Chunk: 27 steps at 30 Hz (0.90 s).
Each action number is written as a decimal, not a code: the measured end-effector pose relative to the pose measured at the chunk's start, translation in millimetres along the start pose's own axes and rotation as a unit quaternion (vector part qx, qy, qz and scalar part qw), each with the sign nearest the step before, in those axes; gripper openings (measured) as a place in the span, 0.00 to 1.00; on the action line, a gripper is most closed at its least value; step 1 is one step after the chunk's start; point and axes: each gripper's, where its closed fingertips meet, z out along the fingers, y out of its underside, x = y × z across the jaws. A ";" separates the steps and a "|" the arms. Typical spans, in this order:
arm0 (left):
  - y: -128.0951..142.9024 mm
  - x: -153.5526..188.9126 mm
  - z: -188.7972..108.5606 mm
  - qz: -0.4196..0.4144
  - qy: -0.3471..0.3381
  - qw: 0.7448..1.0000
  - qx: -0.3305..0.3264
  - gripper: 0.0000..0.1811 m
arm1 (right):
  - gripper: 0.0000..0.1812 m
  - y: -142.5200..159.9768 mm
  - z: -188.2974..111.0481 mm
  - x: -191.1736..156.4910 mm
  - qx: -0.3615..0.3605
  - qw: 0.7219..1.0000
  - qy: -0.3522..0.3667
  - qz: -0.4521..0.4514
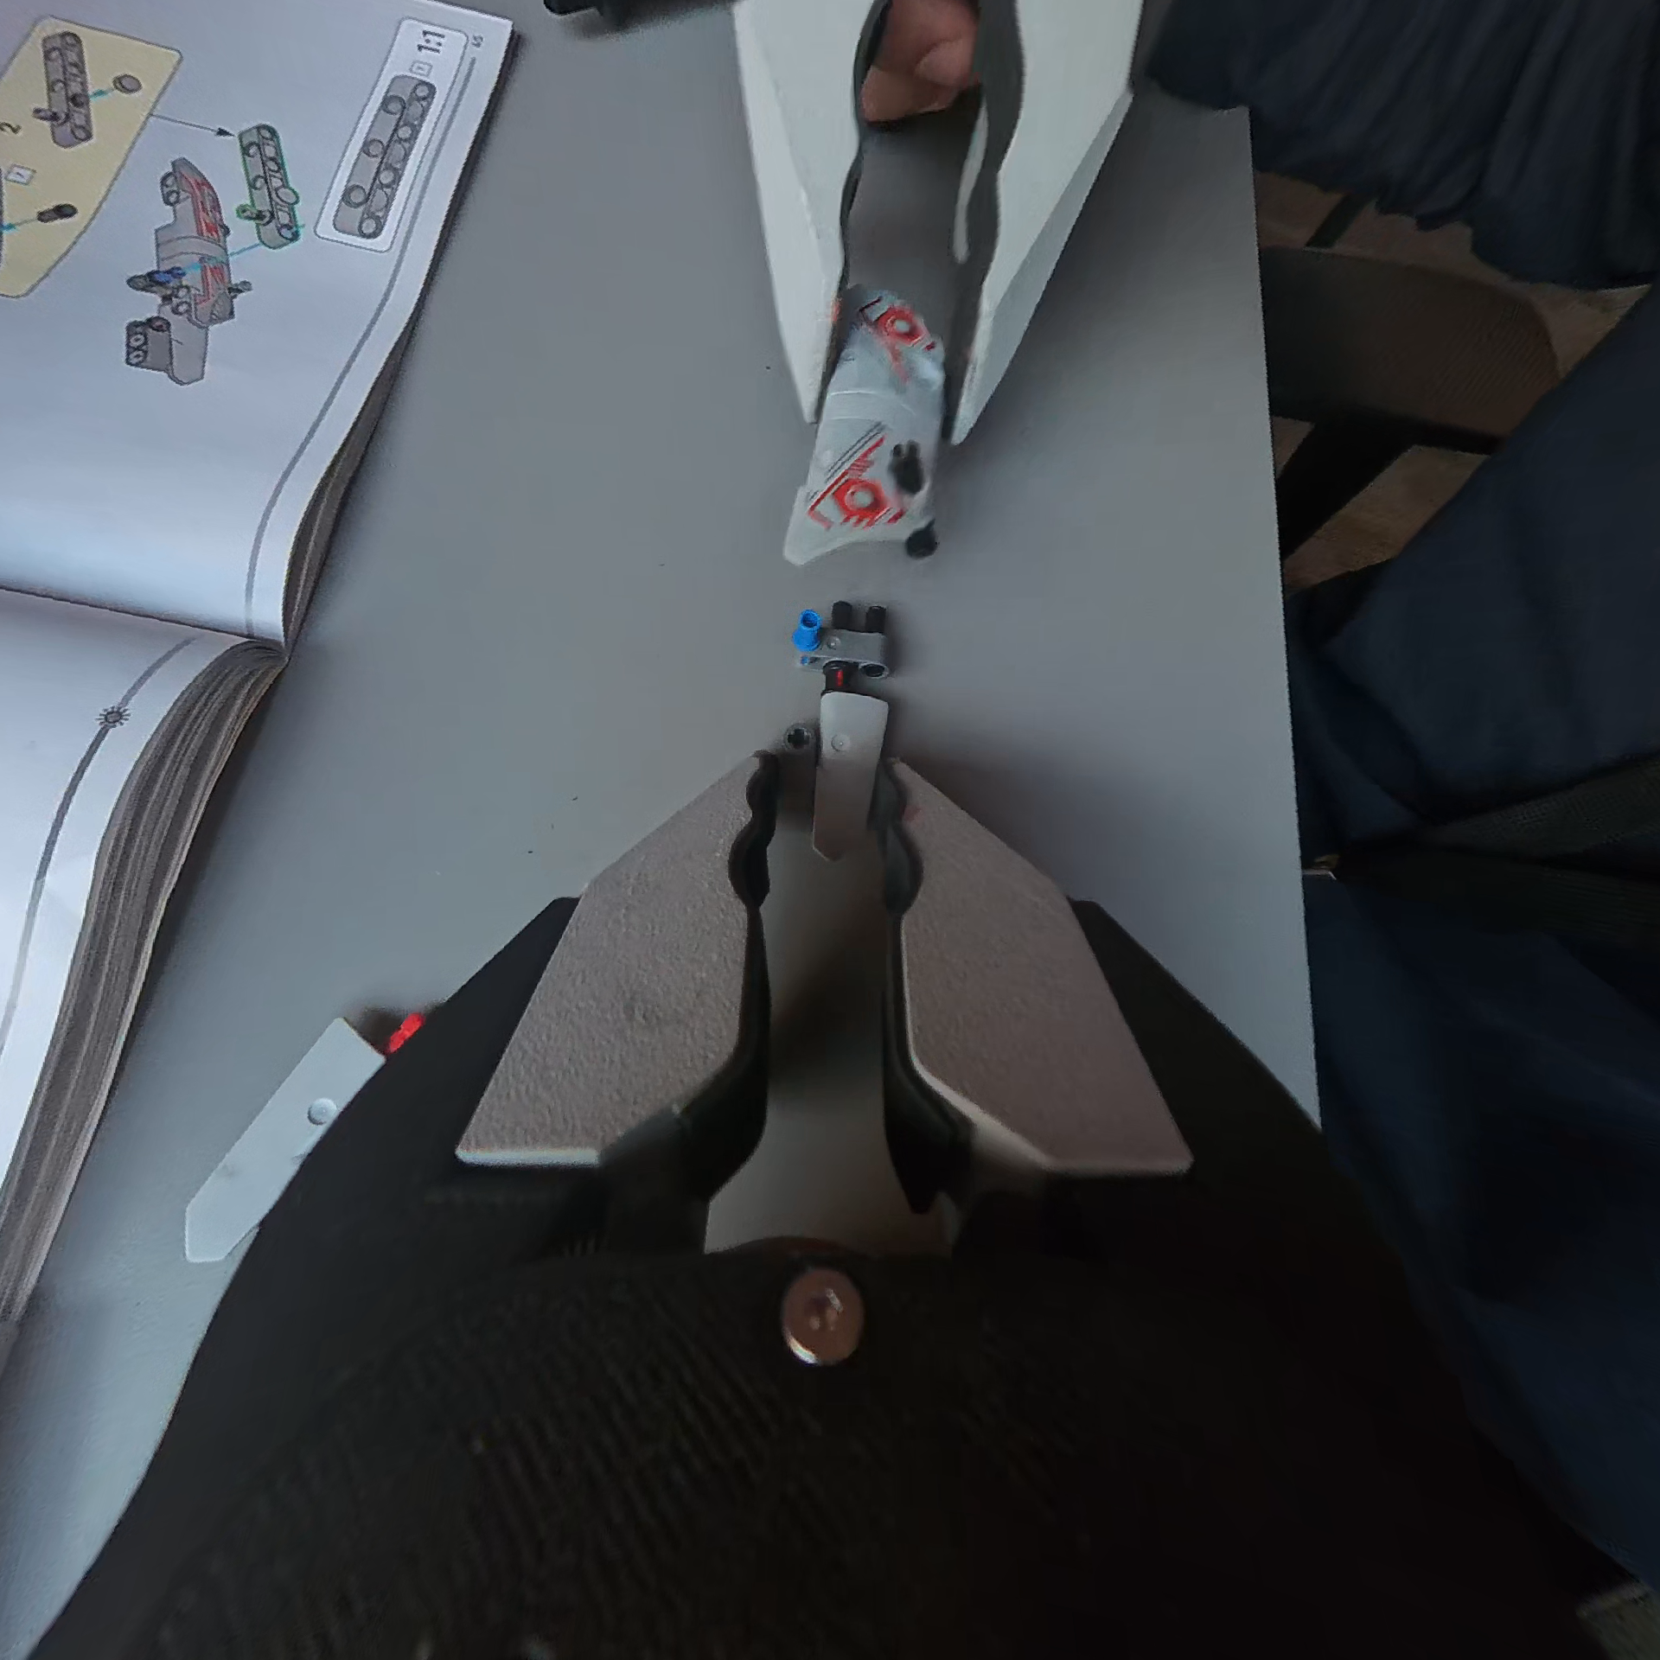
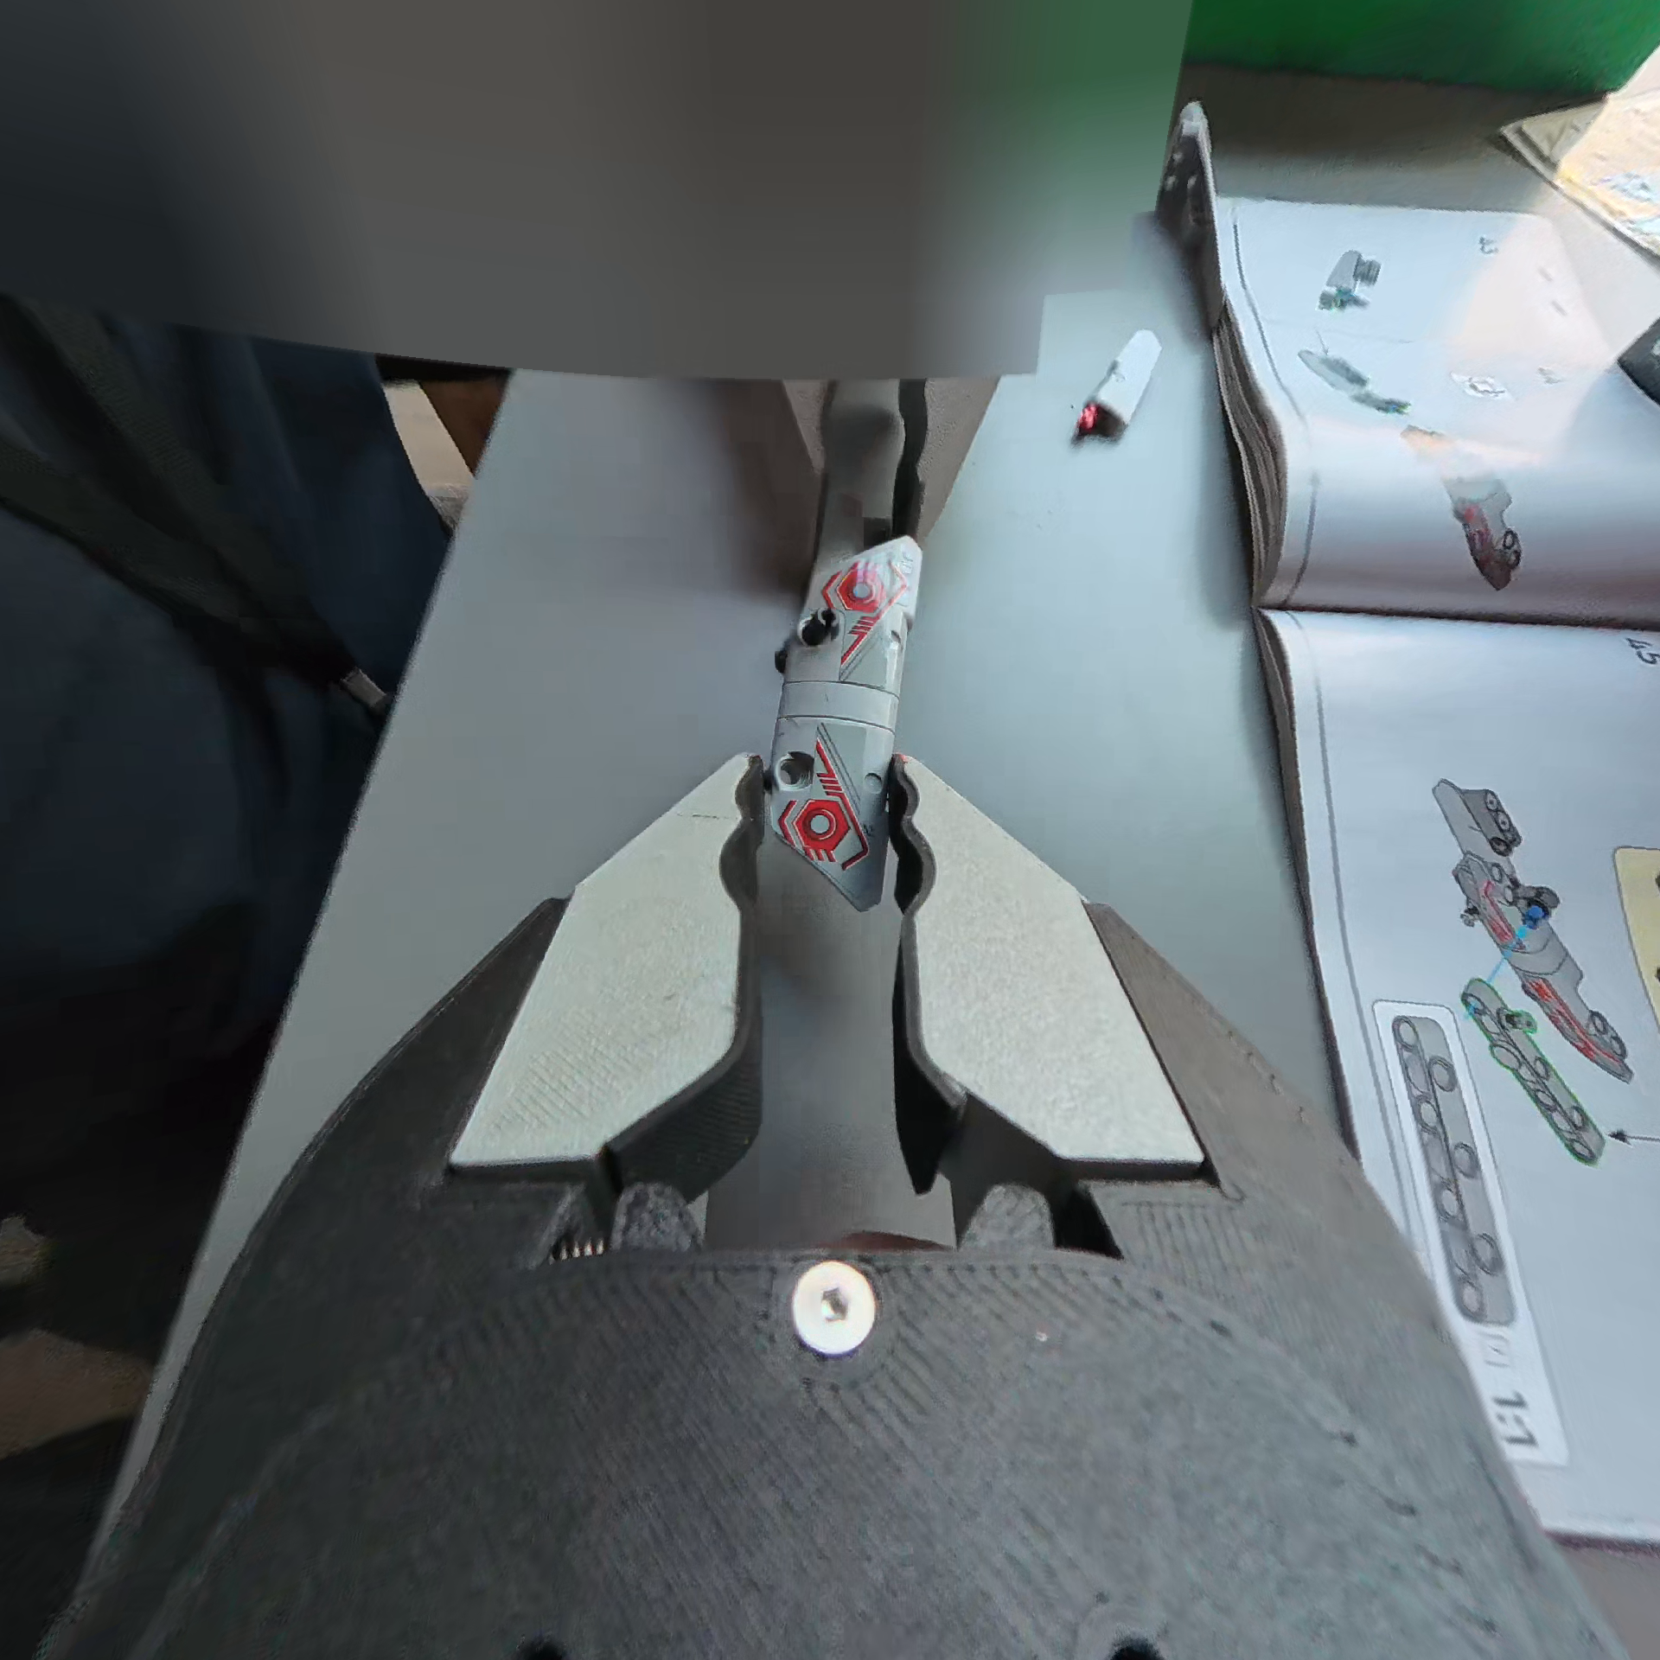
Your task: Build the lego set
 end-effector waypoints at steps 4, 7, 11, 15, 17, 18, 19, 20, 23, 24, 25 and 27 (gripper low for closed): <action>-4.9 5.0 -4.6 -0.035 0.035 0.998 0.023 0.10 | 0.13 -37.2 -28.5 -10.2 0.148 0.977 -0.115 0.102; -11.4 4.9 -11.0 -0.072 0.061 0.994 0.053 0.10 | 0.13 -57.7 -55.2 -5.1 0.248 0.931 -0.195 0.182; -15.7 3.1 -16.6 -0.106 0.081 0.988 0.077 0.10 | 0.13 -65.6 -74.8 5.9 0.309 0.890 -0.236 0.237; -17.2 1.8 -18.2 -0.120 0.088 0.985 0.085 0.10 | 0.13 -70.1 -89.7 11.5 0.346 0.871 -0.245 0.247; -17.2 1.8 -18.1 -0.119 0.087 0.985 0.085 0.10 | 0.13 -70.8 -93.6 12.8 0.355 0.866 -0.248 0.250; -17.1 2.0 -18.0 -0.118 0.086 0.986 0.084 0.10 | 0.13 -71.4 -95.5 12.6 0.360 0.862 -0.253 0.251; -17.0 2.1 -17.8 -0.117 0.085 0.986 0.083 0.10 | 0.13 -72.3 -97.7 12.2 0.365 0.858 -0.259 0.252; -16.9 1.9 -17.8 -0.118 0.085 0.986 0.083 0.10 | 0.13 -73.0 -100.1 11.7 0.370 0.853 -0.266 0.254; -18.0 0.7 -19.0 -0.123 0.087 0.984 0.089 0.10 | 0.13 -76.0 -108.8 10.1 0.388 0.836 -0.290 0.259; -18.6 0.4 -19.6 -0.125 0.088 0.984 0.091 0.10 | 0.13 -76.1 -109.6 10.4 0.390 0.834 -0.291 0.259; -19.1 0.1 -20.1 -0.126 0.089 0.984 0.094 0.10 | 0.13 -75.8 -109.3 10.5 0.389 0.836 -0.290 0.258; -19.1 -0.4 -20.4 -0.127 0.088 0.984 0.095 0.10 | 0.13 -74.8 -106.3 10.3 0.383 0.843 -0.281 0.253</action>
